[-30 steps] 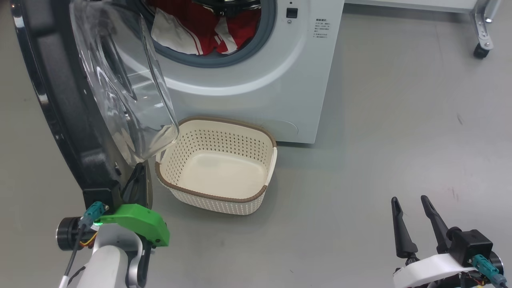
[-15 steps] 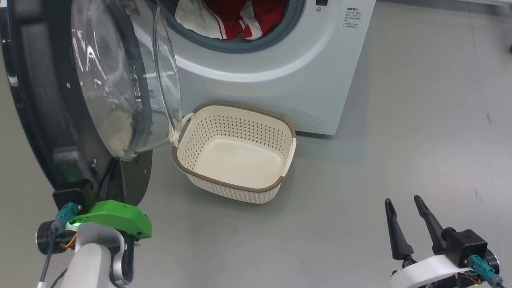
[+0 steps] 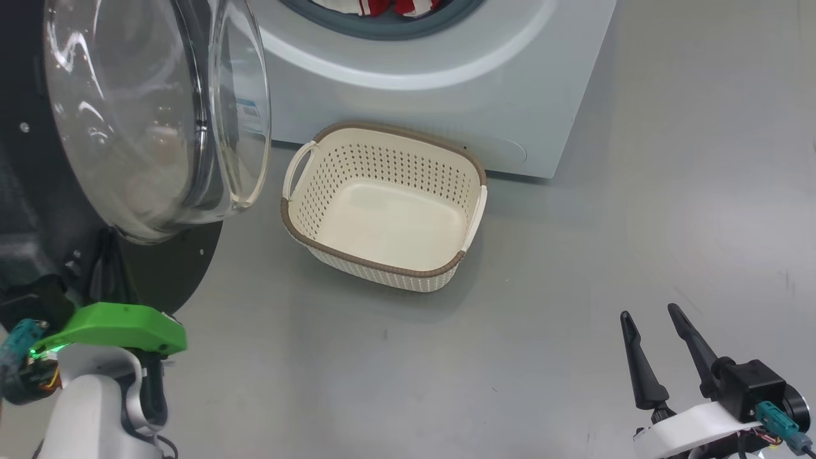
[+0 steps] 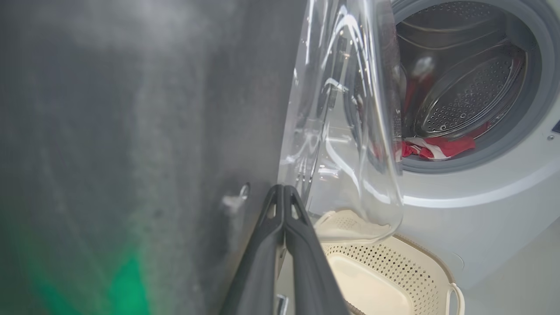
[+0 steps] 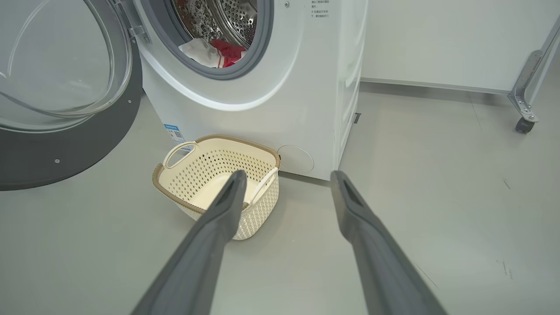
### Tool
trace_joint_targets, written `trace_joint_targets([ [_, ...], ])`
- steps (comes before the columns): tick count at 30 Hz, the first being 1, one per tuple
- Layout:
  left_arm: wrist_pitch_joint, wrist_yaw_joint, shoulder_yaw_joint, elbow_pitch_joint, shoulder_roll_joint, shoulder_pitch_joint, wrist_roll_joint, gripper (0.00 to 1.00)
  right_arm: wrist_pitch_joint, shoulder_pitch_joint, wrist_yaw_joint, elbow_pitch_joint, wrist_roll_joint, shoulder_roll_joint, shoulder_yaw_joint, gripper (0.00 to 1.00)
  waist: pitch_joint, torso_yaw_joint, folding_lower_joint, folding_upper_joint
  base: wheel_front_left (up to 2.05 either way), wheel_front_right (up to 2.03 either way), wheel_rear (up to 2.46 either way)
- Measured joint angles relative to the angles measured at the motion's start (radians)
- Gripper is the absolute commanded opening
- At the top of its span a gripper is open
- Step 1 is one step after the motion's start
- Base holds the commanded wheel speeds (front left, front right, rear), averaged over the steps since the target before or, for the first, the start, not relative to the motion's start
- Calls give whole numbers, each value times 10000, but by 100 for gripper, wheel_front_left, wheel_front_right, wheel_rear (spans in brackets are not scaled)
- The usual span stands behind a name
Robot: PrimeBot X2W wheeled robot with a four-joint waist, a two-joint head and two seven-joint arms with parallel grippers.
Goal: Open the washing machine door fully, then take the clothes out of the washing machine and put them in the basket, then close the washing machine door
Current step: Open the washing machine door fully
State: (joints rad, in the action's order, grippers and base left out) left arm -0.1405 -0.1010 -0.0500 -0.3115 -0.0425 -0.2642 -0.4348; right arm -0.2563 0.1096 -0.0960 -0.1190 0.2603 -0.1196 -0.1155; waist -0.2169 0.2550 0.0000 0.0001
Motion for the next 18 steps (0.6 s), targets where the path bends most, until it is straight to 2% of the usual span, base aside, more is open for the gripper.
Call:
trace_joint_targets([
  [9,-255,-79,-1379,-8,-215,-281,-692,0,0,-215,-75,224,-6,-295,127,100,-752,123,0,0,0,0,0],
  [18,-368,-81,-2368,-339,-928,-642,-984,0,2,-371,-84,485,-81,-706,314,100,-1494,311,0,-1,0,0,0],
])
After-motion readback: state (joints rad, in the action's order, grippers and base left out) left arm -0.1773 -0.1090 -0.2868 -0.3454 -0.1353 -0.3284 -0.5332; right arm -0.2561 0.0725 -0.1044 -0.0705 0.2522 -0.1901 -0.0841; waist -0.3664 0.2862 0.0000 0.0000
